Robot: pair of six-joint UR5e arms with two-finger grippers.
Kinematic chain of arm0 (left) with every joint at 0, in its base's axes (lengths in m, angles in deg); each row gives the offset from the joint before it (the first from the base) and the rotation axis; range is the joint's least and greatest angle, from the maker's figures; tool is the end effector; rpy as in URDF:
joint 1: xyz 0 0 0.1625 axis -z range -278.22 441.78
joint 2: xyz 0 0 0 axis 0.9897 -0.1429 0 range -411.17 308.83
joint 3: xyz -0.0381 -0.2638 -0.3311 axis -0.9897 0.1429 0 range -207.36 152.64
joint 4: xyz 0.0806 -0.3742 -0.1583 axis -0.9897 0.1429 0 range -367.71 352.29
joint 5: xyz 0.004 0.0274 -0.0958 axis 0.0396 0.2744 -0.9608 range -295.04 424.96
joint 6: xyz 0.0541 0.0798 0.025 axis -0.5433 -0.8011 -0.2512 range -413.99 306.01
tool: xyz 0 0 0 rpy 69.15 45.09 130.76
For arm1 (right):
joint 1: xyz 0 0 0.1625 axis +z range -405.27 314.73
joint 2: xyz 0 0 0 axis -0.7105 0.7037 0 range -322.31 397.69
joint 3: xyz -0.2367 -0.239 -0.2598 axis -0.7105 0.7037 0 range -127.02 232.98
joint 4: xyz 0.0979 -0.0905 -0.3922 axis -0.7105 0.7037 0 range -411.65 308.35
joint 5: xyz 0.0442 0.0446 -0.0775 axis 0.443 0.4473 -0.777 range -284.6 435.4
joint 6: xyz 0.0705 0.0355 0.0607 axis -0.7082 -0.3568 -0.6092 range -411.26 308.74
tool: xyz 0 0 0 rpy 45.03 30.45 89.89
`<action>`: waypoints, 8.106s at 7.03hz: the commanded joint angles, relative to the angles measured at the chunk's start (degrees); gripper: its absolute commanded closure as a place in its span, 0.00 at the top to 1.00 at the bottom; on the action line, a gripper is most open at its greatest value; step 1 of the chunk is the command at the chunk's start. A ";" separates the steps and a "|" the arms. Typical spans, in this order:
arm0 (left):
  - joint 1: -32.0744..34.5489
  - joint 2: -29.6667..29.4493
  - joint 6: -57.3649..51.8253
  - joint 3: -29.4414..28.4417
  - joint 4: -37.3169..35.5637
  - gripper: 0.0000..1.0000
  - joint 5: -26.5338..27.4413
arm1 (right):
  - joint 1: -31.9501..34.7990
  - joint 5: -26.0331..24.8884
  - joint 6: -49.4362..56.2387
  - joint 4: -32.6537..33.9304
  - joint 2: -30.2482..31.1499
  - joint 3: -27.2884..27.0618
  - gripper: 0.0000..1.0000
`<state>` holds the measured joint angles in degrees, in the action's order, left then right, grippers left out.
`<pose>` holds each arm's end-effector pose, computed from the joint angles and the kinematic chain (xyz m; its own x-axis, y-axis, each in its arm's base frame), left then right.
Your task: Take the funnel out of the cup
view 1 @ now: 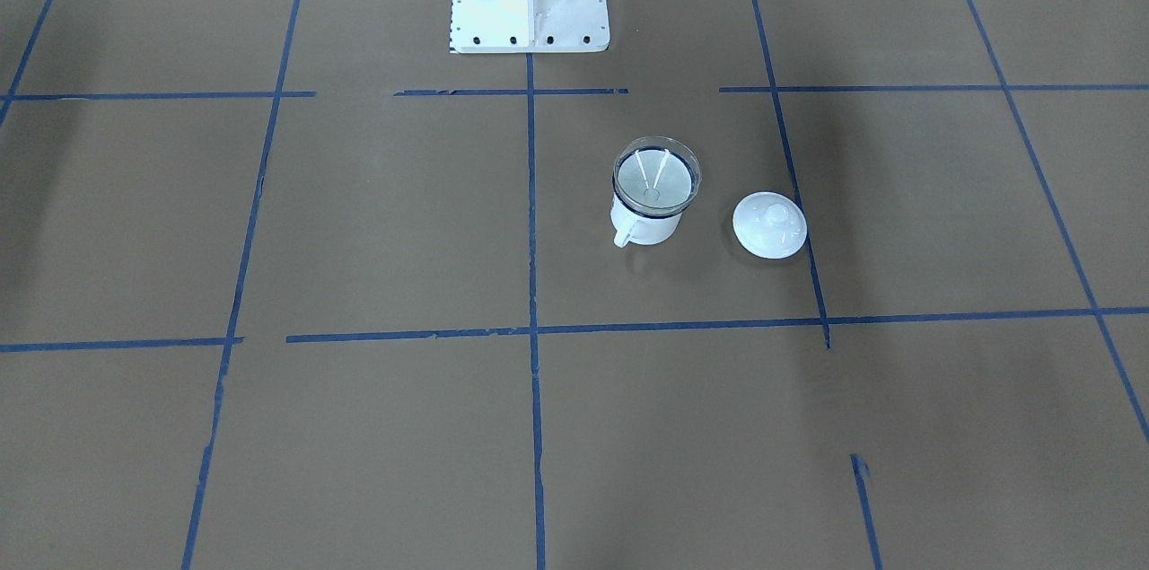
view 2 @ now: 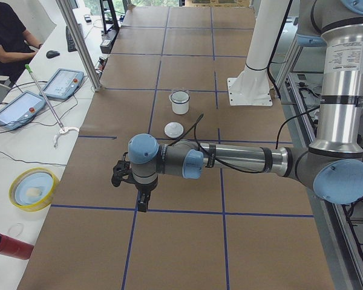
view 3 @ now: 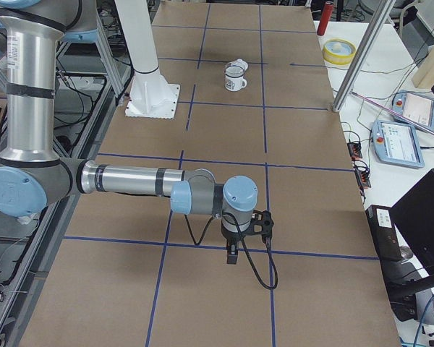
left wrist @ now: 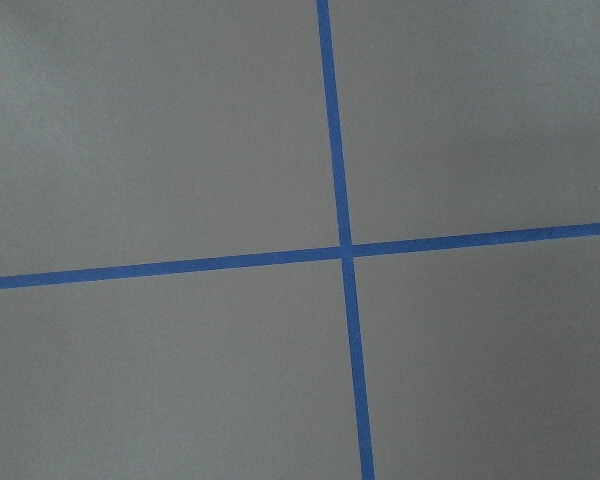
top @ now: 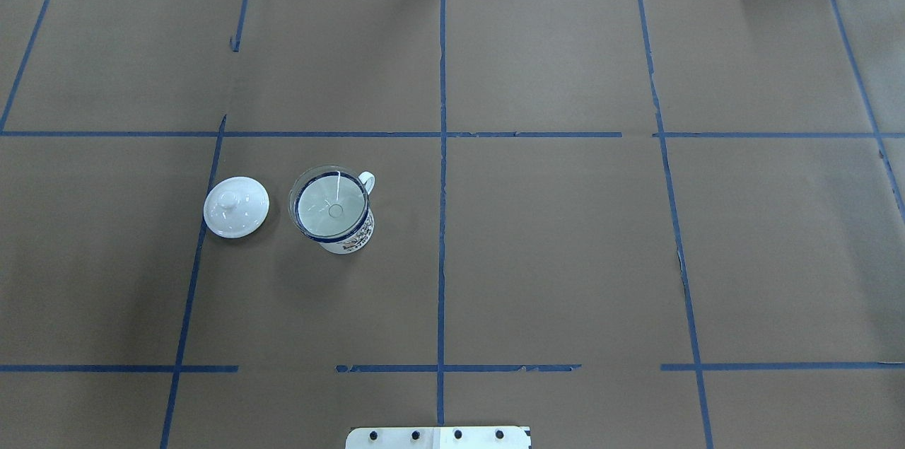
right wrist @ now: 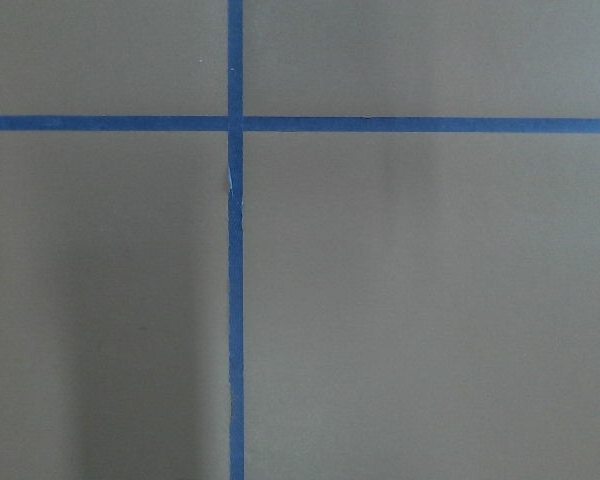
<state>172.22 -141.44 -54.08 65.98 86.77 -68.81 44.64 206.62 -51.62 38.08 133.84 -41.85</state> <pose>-0.0682 -0.5018 0.6200 0.7229 0.0934 -0.6846 0.0064 0.9899 0.1418 0.0670 -0.4449 0.6708 0.7522 0.0171 0.6588 -0.0031 0.9997 -0.0225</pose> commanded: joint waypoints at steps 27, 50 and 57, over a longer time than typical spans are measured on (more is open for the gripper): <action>-48.15 -28.28 53.78 17.51 -15.03 1.00 17.22 | 0.00 0.00 0.00 0.00 0.00 -0.08 1.00; -51.69 -29.53 55.11 16.60 -12.99 0.00 16.18 | 0.00 0.00 0.00 0.00 0.00 -0.08 1.00; -38.15 -33.38 49.22 26.80 -22.77 0.00 11.61 | 0.00 0.00 0.00 0.00 0.00 -0.08 1.00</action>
<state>132.60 -173.61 -4.67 91.31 64.06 -56.72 44.64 206.62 -51.62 38.08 133.84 -41.93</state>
